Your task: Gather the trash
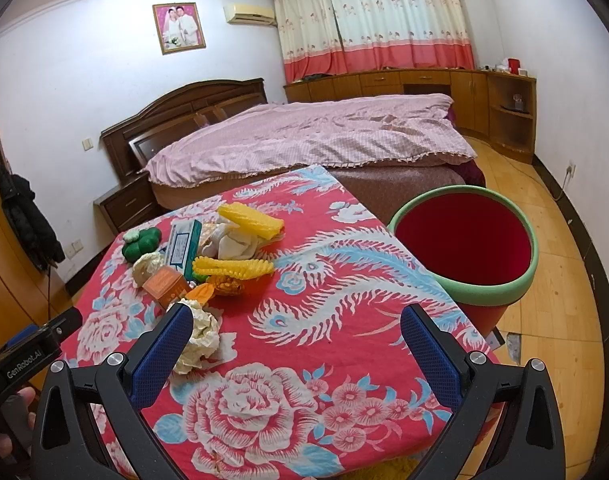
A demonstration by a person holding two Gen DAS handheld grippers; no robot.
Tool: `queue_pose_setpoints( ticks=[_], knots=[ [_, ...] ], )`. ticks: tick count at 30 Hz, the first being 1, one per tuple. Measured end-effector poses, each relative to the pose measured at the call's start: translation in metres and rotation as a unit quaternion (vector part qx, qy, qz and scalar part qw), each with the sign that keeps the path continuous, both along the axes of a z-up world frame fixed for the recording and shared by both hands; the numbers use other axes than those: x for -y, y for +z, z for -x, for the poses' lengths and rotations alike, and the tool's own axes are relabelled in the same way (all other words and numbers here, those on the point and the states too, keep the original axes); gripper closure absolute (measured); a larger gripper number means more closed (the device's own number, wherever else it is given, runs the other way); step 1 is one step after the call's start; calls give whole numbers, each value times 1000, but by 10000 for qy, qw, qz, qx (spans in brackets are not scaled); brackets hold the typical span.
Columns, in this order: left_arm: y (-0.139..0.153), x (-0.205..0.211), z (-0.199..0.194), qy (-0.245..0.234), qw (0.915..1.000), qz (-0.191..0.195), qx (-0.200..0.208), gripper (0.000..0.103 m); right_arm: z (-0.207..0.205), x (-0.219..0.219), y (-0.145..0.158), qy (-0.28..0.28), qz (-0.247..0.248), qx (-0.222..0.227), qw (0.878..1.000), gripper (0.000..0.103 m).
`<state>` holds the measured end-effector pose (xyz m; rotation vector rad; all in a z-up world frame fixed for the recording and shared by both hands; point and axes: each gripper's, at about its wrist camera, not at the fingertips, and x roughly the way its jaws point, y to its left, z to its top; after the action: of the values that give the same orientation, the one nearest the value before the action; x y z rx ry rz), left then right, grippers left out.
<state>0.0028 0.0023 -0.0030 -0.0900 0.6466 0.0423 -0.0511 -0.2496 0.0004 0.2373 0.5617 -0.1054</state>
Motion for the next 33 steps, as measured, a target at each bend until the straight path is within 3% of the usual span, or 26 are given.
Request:
queue_pose_setpoints(
  ticks=[16,33],
  knots=[
    [-5,-7,-15,90,9998,-78,-141,6,-13,4,-8,-46,-9,-114,9999,0],
    [-14,-6,-106,-104,9971,-53,-752,6,-76,21,-10,2,80,-480,9988,0]
  ],
)
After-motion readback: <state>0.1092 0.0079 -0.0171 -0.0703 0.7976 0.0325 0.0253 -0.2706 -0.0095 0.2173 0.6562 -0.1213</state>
